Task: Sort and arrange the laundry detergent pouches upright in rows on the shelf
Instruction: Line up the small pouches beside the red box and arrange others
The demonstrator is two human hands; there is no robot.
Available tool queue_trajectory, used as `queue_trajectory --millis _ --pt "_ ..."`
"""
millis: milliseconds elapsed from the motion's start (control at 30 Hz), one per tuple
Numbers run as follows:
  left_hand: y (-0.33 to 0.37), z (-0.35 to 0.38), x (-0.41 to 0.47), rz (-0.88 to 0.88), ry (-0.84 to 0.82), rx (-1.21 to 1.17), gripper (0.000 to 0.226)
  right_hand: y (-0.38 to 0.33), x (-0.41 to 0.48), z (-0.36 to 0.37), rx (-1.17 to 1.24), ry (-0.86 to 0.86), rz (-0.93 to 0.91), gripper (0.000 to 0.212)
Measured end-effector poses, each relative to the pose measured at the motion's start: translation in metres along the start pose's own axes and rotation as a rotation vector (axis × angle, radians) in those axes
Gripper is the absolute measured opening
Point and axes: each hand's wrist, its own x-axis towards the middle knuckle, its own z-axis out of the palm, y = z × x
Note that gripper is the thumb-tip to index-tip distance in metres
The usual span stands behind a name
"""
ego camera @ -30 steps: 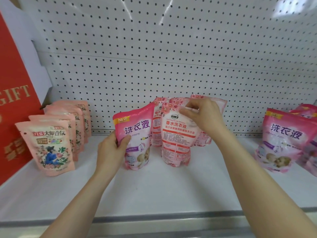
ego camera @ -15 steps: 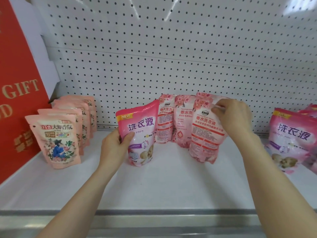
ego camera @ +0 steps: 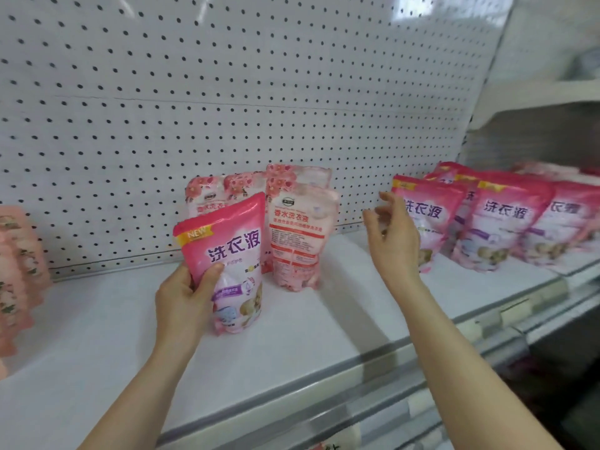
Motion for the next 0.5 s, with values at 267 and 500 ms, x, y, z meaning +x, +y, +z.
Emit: queue_trajectory --millis 267,500 --pt "0.018 0.036 -0.025 -0.048 -0.087 -0.095 0.037 0.109 0.035 -0.047 0.074 0.099 0.517 0.101" --pt "0.017 0.044 -0.03 -0.078 -0.018 0.019 0.065 0.165 0.065 -0.035 0.26 -0.084 0.597 0.088"
